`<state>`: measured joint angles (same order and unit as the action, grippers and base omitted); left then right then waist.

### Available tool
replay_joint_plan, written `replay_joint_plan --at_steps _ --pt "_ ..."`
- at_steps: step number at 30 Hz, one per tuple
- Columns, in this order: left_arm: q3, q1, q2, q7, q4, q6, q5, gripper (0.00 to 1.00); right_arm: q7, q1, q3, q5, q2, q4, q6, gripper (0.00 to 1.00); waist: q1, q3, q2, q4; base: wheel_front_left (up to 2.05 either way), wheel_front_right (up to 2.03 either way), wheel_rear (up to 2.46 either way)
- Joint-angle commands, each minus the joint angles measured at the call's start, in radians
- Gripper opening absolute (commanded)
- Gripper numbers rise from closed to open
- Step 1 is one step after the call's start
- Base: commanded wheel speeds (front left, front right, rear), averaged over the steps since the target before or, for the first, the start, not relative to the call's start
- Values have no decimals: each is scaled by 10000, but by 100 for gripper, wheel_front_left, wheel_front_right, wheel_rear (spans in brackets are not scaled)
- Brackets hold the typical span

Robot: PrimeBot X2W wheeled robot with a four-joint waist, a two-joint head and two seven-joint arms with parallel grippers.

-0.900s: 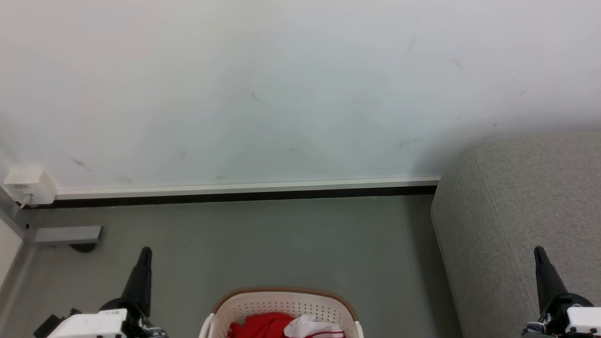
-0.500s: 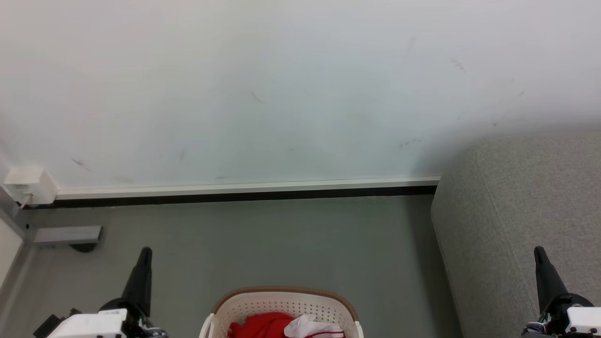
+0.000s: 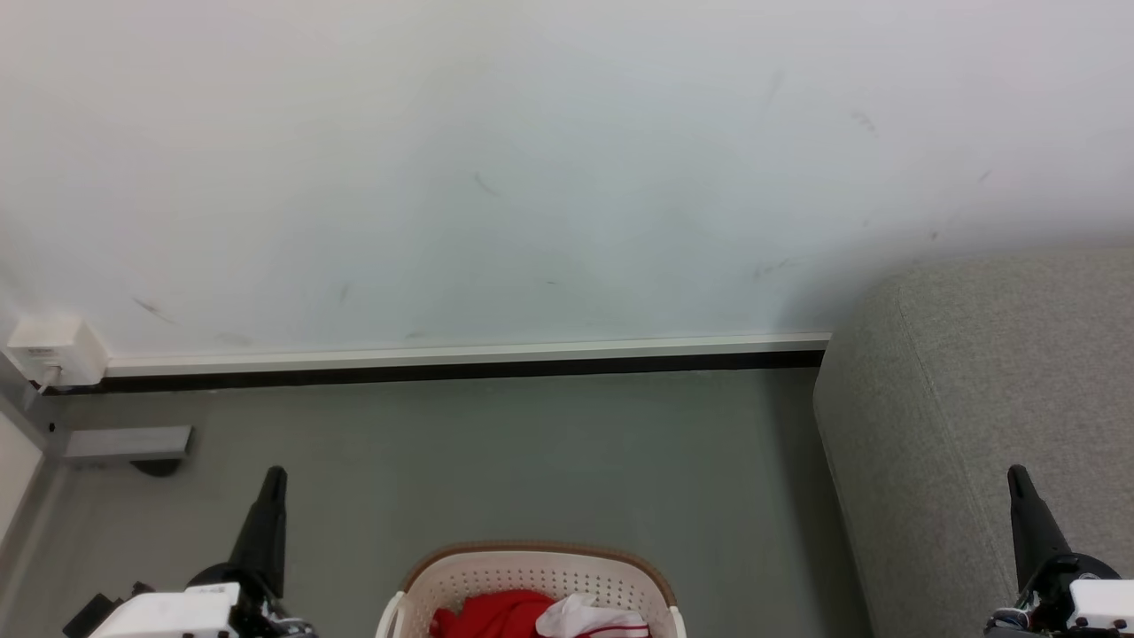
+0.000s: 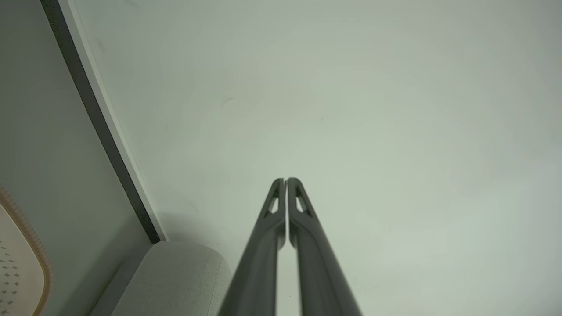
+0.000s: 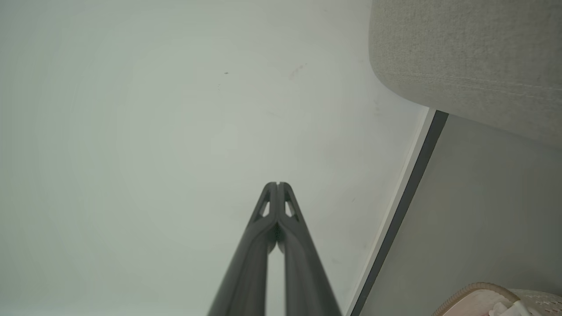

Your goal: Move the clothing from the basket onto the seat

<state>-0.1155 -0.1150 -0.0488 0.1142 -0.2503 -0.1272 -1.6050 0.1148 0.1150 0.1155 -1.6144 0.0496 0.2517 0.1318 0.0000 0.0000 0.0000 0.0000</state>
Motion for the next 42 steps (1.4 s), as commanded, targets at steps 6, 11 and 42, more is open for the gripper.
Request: replay_joint_plan --at_steps 6,11,42 --pt "-4 -47 -26 47 18 -49 -125 0 37 54 38 72 2 8 -22 0 0 0 0 0 0 0 0" --pt "-4 -47 -26 49 20 -49 -125 0 37 54 38 72 2 8 -24 0 0 0 0 0 0 0 0" --pt "4 31 13 -14 -61 6 4 100 -6 -31 -17 0 -8 60 0 100 0 0 0 0 0 0 0"
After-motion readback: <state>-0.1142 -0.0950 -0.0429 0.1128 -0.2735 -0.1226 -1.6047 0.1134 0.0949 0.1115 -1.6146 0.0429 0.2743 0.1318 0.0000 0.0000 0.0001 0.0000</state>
